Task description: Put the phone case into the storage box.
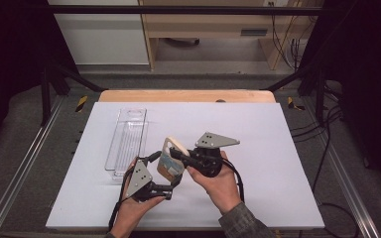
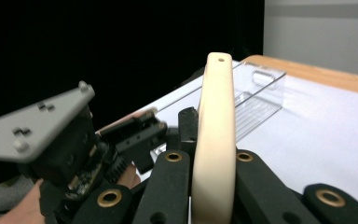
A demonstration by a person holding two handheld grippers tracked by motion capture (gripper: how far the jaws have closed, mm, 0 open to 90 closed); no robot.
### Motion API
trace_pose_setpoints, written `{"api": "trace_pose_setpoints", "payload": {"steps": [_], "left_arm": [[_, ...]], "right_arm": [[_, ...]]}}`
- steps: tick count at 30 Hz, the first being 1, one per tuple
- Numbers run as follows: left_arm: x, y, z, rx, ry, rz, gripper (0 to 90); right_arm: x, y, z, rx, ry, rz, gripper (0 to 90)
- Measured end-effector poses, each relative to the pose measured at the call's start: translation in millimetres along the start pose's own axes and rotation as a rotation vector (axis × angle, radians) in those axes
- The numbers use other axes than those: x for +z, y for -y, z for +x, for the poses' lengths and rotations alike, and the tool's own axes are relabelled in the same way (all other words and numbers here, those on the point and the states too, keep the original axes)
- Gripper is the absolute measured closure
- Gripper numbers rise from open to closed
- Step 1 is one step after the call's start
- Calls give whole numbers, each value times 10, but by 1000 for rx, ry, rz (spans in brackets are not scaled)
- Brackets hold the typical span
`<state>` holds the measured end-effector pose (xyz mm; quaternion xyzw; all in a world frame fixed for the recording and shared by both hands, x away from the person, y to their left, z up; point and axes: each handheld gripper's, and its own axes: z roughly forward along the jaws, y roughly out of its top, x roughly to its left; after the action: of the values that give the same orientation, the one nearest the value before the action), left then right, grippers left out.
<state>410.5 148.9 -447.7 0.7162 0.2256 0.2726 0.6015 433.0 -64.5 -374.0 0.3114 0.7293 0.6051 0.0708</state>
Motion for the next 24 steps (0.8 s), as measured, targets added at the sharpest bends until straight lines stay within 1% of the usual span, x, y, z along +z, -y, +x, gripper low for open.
{"api": "trace_pose_setpoints", "payload": {"steps": [1,4,6,8,10,13,16,17,22,24], "left_arm": [[0,-4,2,-10,-3,-8,28],[-4,-6,7,-15,-10,-9,17],[-3,-4,9,-18,-11,-9,17],[-6,-4,13,-24,-8,-13,20],[-11,-7,14,-20,-12,-15,26],[-12,-5,21,-23,-14,-12,33],[-18,3,10,-20,-4,-7,77],[-19,-1,5,-18,-12,-4,89],[-23,-12,10,-36,-7,16,103],[-23,-17,5,-34,-8,22,107]], "right_arm": [[22,16,15,-4,0,7,891],[99,76,79,-17,-1,21,890],[117,90,93,-23,2,27,890],[153,127,114,-19,5,28,888],[195,183,126,-20,10,31,888],[219,211,138,-26,14,35,888],[235,227,144,-31,18,39,887],[238,229,143,-30,21,40,887],[246,238,142,-28,23,41,882],[242,242,133,-22,21,40,879]]}}
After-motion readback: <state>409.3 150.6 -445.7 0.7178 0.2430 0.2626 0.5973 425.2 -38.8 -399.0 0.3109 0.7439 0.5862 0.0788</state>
